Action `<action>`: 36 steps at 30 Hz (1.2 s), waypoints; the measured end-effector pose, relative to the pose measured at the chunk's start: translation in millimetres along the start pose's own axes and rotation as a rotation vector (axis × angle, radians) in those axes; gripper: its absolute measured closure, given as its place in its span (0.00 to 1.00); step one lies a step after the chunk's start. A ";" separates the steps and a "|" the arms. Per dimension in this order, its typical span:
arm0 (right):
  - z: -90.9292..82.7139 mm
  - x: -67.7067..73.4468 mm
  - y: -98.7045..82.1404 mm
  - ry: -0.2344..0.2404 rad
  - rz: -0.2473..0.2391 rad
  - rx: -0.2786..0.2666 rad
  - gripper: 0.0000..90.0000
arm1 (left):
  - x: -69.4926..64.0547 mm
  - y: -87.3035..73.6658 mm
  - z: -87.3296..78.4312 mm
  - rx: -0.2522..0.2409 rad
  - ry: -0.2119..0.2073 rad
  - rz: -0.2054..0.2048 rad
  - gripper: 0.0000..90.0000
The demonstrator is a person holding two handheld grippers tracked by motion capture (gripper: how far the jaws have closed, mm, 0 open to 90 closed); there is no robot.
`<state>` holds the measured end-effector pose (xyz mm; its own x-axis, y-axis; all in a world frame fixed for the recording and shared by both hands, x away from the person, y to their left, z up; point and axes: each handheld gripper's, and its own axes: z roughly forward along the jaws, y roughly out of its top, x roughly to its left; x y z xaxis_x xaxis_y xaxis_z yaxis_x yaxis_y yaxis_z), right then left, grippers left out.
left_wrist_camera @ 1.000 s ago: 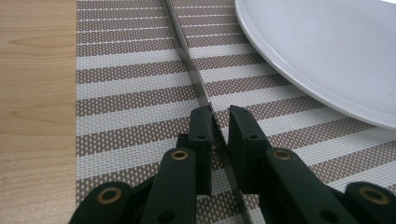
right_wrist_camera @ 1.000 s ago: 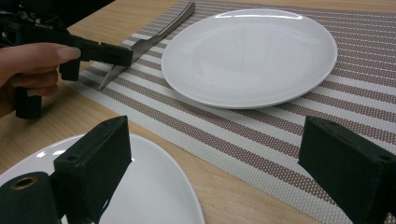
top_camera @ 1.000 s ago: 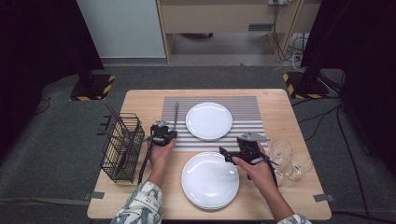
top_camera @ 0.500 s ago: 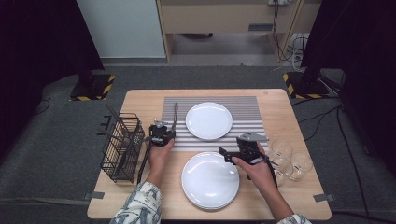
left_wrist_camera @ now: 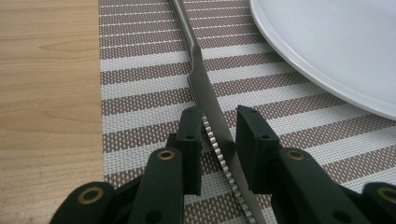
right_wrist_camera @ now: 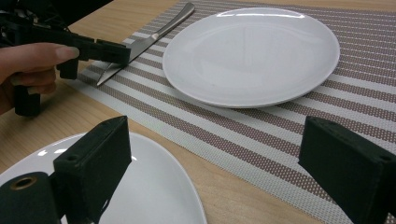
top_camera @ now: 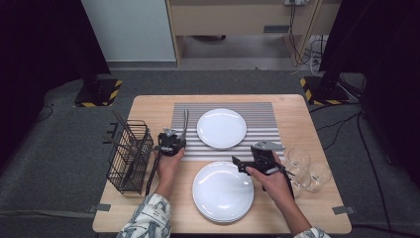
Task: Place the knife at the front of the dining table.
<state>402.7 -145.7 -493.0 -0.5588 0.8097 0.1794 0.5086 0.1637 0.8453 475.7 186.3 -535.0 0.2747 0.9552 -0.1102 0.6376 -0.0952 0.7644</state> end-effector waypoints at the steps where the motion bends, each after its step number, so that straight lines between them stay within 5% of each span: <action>1: 0.0 0.1 0.0 0.001 0.000 0.000 0.10 | 0.1 0.0 0.0 0.000 0.000 0.000 0.79; 36: 0.0 0.2 0.0 0.000 0.000 0.001 0.10 | 1.0 -2.2 -2.9 -0.004 0.000 -0.006 0.75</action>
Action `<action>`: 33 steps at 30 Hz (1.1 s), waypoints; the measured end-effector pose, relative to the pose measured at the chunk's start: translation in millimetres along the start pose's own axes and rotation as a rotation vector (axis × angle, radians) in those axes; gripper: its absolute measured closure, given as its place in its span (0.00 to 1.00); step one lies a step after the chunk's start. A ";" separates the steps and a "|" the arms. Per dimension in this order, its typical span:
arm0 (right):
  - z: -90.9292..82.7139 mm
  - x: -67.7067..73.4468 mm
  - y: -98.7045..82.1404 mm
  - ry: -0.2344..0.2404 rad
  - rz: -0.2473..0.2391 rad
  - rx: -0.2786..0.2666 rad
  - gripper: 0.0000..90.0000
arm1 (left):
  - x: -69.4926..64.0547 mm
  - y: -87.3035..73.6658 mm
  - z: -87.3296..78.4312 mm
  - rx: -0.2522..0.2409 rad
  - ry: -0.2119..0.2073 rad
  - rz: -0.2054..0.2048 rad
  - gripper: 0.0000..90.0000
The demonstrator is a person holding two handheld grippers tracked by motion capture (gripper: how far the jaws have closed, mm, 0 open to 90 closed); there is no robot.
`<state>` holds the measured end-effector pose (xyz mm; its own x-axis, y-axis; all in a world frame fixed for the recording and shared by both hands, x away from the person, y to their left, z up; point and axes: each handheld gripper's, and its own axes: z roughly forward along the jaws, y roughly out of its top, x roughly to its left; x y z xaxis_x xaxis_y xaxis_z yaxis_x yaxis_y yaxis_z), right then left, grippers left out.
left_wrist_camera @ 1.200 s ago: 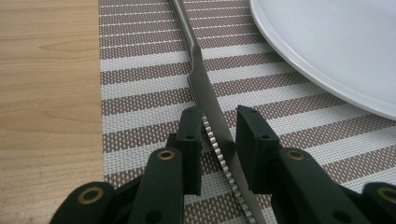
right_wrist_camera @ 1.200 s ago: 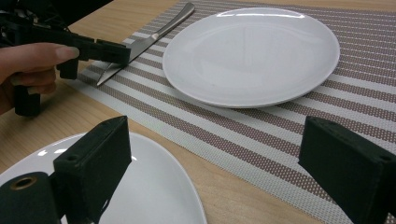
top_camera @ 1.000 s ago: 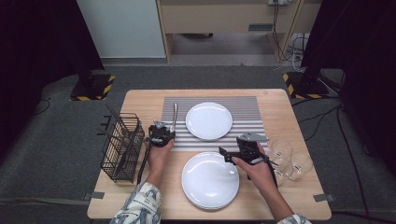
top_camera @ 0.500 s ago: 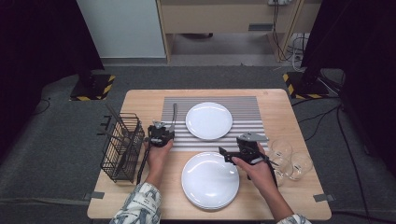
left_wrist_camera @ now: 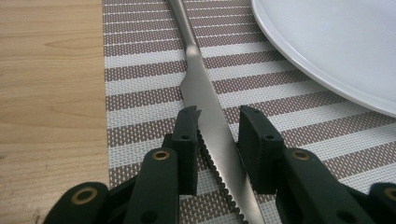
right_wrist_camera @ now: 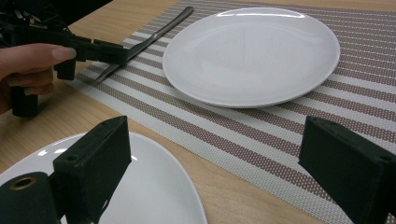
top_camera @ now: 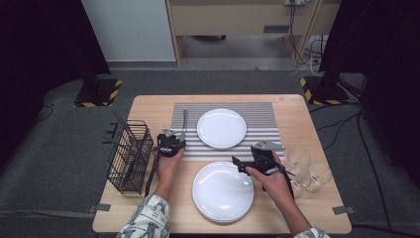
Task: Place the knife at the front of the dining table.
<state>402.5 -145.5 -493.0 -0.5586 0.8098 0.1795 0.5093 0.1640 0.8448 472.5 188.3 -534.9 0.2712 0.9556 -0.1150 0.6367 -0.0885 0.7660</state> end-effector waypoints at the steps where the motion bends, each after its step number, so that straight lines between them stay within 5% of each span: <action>1: 0.0 0.0 0.0 0.000 0.000 0.000 0.10 | -0.2 0.0 0.0 0.000 0.000 0.001 0.75; 11: 0.2 0.2 -0.1 0.002 0.003 0.003 0.10 | 0.0 -0.3 -0.4 -0.001 -0.003 0.002 0.73; 26: -0.2 1.3 0.1 0.001 -0.001 0.000 0.10 | -2.2 3.6 -12.4 -0.030 0.009 0.045 0.44; 33: -0.5 2.1 0.2 0.000 -0.004 0.000 0.10 | -10.3 6.1 -21.9 -0.030 -0.047 0.059 0.35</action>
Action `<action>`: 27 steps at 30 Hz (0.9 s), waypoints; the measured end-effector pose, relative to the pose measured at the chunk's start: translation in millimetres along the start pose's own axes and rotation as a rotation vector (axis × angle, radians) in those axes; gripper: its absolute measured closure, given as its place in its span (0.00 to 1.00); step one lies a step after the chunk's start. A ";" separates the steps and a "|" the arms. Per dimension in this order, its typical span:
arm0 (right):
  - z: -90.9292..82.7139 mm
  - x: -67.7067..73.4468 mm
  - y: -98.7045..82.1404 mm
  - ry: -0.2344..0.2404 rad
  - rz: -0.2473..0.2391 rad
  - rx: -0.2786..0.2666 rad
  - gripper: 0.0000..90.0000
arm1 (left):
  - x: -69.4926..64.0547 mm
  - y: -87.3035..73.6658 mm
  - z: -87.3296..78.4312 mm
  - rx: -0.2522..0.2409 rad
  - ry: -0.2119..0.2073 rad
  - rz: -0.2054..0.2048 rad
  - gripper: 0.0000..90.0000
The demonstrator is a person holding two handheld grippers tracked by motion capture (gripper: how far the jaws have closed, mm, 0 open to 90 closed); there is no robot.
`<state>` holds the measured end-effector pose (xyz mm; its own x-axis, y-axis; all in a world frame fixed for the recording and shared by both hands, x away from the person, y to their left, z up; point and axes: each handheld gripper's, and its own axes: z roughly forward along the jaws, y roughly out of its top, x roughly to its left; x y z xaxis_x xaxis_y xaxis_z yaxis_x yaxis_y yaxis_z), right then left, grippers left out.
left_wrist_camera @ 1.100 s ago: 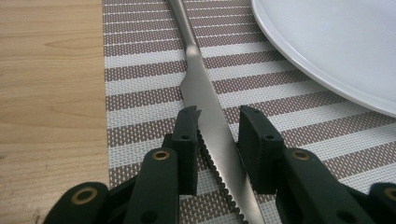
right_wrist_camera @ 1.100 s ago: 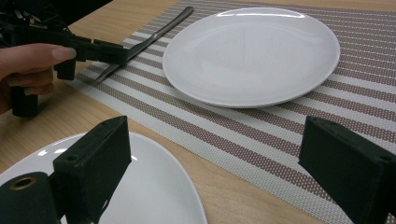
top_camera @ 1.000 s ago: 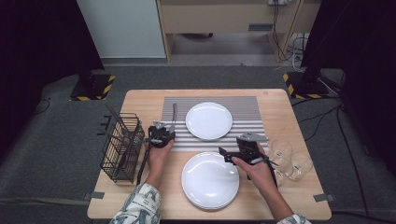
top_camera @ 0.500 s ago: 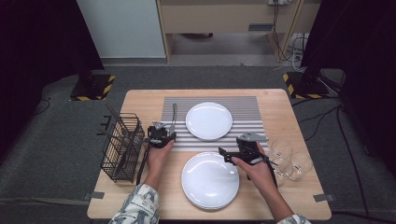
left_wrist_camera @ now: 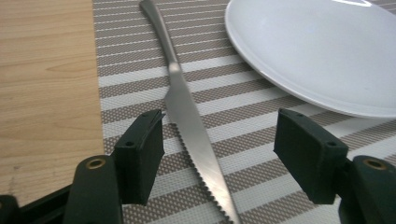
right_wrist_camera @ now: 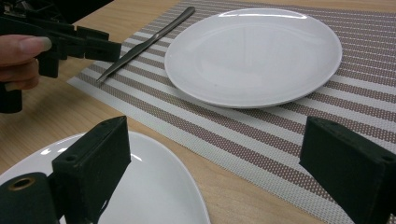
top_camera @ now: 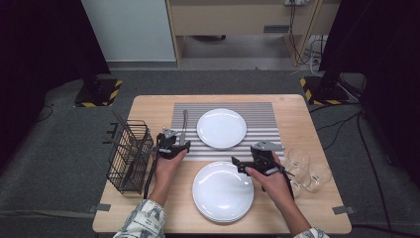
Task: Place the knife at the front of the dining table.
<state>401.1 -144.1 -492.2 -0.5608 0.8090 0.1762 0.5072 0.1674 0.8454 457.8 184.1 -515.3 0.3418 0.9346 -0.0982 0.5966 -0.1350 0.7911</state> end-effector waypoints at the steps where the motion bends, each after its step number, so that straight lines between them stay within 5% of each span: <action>1: -0.2 -0.2 0.1 -0.001 -0.001 -0.002 0.10 | -0.9 0.1 -1.4 0.000 -0.005 -0.001 0.34; 15: 0.4 3.6 -0.2 -0.001 -0.011 0.002 0.09 | -18.0 3.8 -29.3 -0.026 -0.062 0.067 0.23; 27: -0.4 2.8 0.1 -0.003 -0.007 0.001 0.09 | -22.0 7.9 -50.0 -0.090 -0.071 0.021 0.17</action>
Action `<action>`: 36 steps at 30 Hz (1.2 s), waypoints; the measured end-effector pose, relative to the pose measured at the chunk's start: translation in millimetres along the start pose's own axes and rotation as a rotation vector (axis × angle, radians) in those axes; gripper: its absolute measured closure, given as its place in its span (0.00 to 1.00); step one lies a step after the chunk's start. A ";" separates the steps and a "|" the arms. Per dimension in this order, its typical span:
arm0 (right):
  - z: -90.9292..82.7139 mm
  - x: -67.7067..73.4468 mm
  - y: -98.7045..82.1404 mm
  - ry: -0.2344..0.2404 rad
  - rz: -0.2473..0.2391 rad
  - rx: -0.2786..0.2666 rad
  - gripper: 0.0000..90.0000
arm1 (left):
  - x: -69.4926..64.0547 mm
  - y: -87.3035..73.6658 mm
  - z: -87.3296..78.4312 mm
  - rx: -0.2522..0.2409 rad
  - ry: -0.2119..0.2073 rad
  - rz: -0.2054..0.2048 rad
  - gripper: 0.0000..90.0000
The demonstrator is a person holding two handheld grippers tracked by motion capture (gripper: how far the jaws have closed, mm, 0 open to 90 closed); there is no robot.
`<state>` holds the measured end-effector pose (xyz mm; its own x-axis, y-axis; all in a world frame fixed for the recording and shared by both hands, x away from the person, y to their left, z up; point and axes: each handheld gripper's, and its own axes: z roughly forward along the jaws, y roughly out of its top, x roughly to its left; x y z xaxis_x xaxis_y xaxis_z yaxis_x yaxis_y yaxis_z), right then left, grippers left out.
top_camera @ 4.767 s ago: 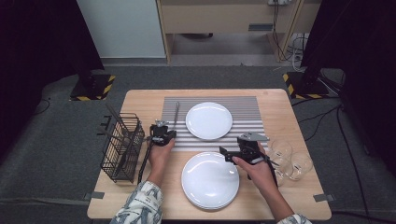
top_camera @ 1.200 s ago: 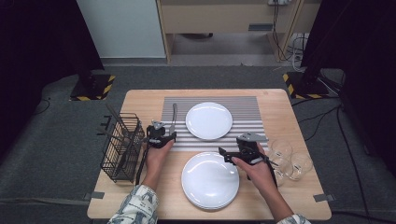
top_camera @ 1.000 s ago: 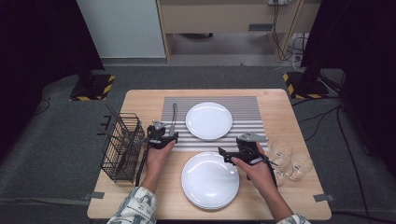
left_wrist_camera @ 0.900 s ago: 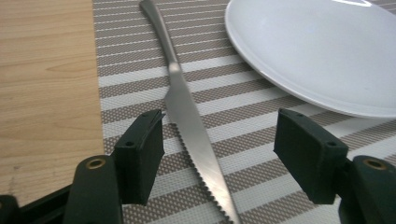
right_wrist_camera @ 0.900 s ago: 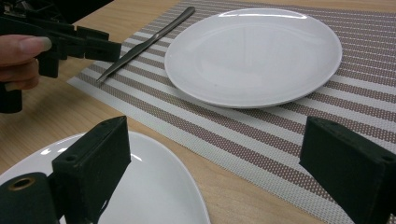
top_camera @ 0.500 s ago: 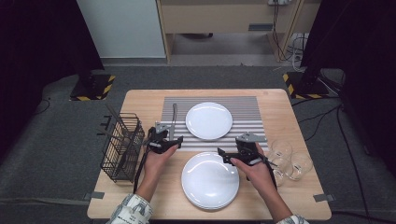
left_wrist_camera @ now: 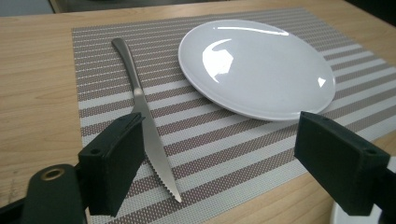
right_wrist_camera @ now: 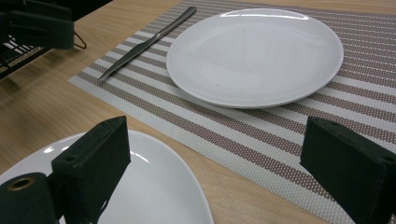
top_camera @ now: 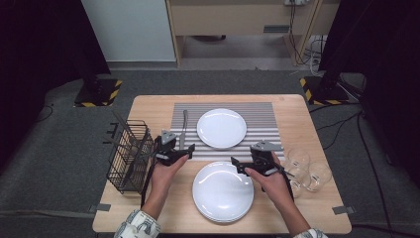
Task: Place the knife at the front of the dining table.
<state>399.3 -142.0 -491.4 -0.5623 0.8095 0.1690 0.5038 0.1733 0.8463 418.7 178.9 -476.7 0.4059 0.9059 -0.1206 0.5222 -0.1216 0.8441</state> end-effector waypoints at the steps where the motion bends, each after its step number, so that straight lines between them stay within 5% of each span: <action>1: -0.2 -0.2 0.0 0.001 0.000 0.001 0.09 | -0.4 0.3 -1.9 -0.003 -0.001 0.000 0.17; 20: -1.7 -1.4 0.7 0.002 0.004 -0.008 0.09 | -17.4 -0.9 -33.3 -0.054 -0.047 0.017 0.14; 36: -2.2 -1.7 0.7 0.000 0.004 -0.008 0.09 | -19.6 3.0 -57.2 -0.106 -0.143 -0.001 0.09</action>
<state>399.2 -144.4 -490.0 -0.5607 0.8098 0.1726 0.5007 0.1656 0.8497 369.4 184.0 -442.0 0.5117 0.8383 -0.1881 0.4440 -0.0706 0.8932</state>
